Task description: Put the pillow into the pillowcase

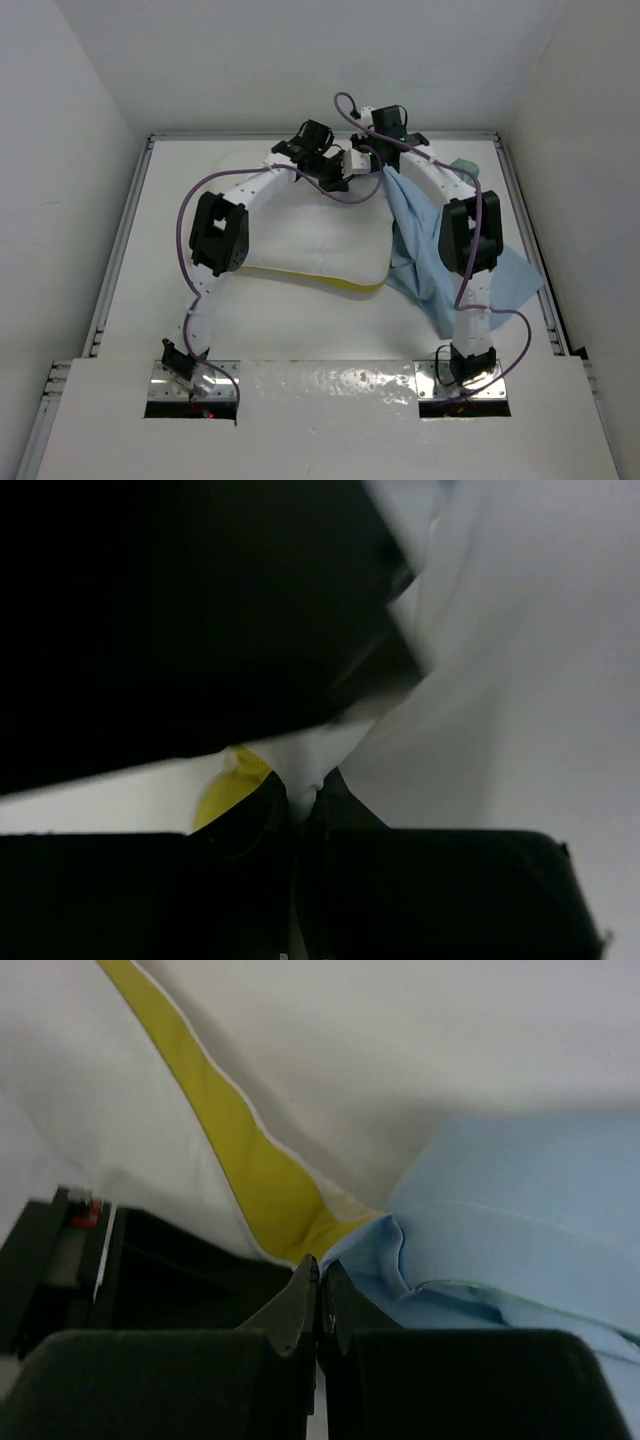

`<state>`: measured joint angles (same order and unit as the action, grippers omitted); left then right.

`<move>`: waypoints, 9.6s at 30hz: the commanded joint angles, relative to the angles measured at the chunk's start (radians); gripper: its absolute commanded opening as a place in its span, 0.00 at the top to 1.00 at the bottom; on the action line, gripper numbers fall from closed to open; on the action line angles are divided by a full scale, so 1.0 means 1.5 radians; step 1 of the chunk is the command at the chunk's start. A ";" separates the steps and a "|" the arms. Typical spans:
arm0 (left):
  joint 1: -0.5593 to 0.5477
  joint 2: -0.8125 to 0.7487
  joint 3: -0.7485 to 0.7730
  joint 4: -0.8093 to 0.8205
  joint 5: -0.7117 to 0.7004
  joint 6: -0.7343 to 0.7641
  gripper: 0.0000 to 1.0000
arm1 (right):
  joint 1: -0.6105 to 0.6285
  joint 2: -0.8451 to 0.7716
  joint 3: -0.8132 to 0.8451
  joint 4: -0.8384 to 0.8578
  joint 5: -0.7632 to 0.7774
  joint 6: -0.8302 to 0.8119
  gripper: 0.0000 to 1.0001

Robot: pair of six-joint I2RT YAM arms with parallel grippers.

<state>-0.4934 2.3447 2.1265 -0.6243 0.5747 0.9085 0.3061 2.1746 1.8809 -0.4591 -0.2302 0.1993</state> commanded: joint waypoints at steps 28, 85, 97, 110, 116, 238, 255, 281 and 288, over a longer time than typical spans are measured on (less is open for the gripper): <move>0.039 0.008 -0.019 0.253 -0.191 -0.349 1.00 | -0.003 -0.326 -0.288 0.096 0.060 0.206 1.00; -0.089 -0.131 -0.094 -0.376 -0.006 0.187 0.00 | -0.105 -0.321 -0.523 0.062 0.130 0.237 0.73; -0.097 -0.120 -0.274 -0.112 -0.081 0.041 0.35 | -0.104 -0.242 -0.552 0.125 0.130 0.234 0.50; -0.044 -0.093 -0.197 -0.030 -0.055 -0.180 1.00 | -0.085 -0.355 -0.606 0.055 0.137 0.136 1.00; -0.040 -0.076 -0.126 -0.017 -0.081 -0.226 1.00 | -0.005 -0.496 -0.619 -0.026 0.064 0.099 1.00; 0.329 -0.041 0.031 0.024 -0.062 -0.480 0.00 | -0.062 -0.137 -0.066 -0.106 0.258 0.226 0.20; 0.155 -0.099 -0.334 -0.232 0.006 -0.003 0.38 | 0.037 0.209 0.161 0.204 -0.007 0.311 0.71; 0.210 -0.276 -0.157 -0.058 0.271 -0.331 0.45 | 0.052 -0.076 0.046 0.102 0.093 0.168 0.01; 0.186 0.009 0.128 0.013 0.038 -0.339 0.32 | 0.014 -0.263 -0.178 0.093 0.201 0.251 1.00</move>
<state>-0.1738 2.2463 2.1948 -0.7280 0.7879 0.4927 0.3431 1.9038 1.7393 -0.3019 -0.0452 0.5320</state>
